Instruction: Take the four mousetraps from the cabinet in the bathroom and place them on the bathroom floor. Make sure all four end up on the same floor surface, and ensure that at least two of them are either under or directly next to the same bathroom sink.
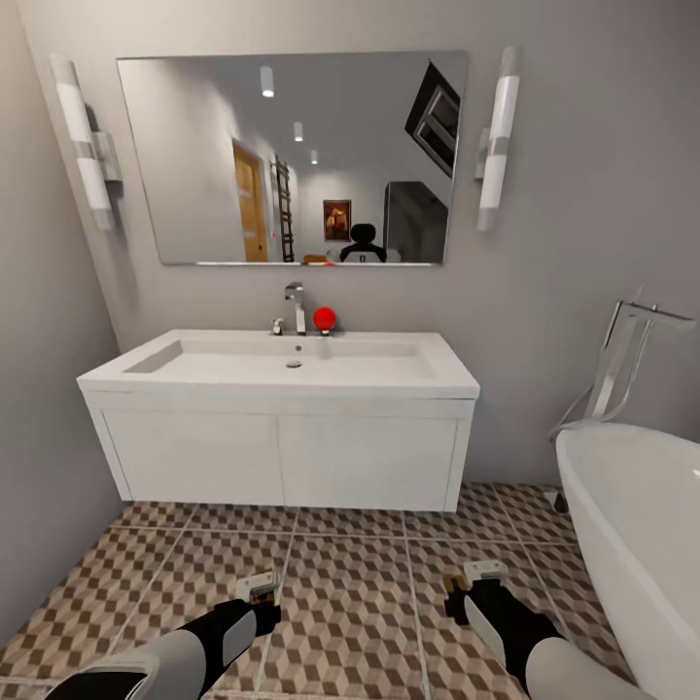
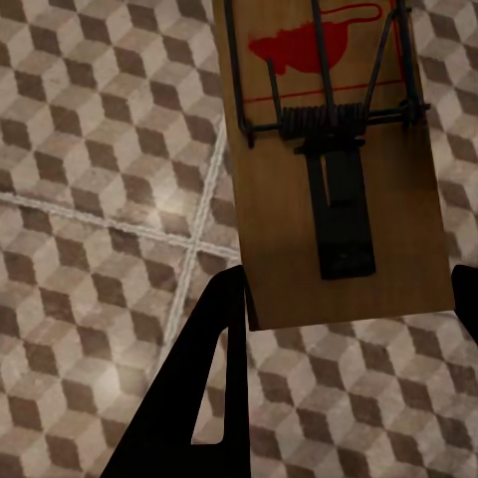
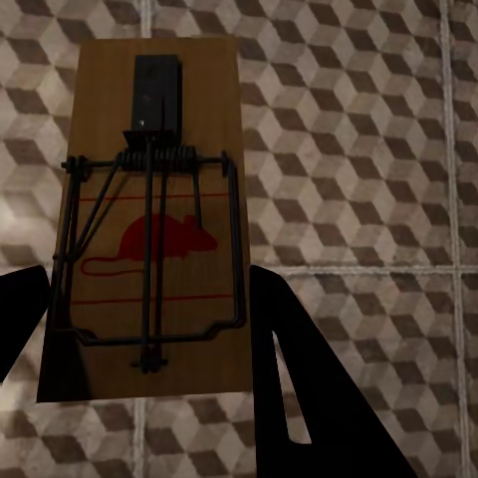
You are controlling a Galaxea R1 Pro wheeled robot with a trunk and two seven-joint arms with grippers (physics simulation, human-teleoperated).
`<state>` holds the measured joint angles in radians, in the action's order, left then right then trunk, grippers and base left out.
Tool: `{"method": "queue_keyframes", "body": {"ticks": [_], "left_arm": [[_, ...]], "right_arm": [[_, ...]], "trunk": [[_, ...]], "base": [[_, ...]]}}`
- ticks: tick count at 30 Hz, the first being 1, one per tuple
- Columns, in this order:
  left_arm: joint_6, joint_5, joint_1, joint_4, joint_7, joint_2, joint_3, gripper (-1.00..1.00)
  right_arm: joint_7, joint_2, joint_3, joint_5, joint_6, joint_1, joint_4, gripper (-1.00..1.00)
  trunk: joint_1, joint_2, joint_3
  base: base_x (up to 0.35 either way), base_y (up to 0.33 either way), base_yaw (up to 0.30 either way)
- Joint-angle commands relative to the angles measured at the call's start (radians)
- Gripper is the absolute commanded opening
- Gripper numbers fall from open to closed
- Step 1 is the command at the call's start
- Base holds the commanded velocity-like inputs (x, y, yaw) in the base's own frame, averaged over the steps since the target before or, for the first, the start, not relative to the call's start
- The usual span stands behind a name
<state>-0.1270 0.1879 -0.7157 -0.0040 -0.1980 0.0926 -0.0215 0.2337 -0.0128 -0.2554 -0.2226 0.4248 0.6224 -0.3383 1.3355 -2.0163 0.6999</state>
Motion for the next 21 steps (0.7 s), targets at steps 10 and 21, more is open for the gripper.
{"method": "queue_keyframes", "body": {"ticks": [10, 21], "left_arm": [[-0.003, 0.004, -0.001, -0.001, -0.006, 0.001, -0.001, -1.00], [-0.003, 0.004, -0.001, -0.001, -0.006, 0.001, -0.001, -1.00]], "right_arm": [[0.009, 0.000, -0.008, -0.015, 0.006, 0.000, -0.002, -1.00], [0.013, 0.001, -0.008, -0.011, 0.005, 0.001, -0.002, -1.00]], "trunk": [[0.038, -0.071, 0.032], [0.080, -0.148, 0.067]], "base": [[0.000, 0.000, -0.077], [0.000, 0.000, -0.140]]}}
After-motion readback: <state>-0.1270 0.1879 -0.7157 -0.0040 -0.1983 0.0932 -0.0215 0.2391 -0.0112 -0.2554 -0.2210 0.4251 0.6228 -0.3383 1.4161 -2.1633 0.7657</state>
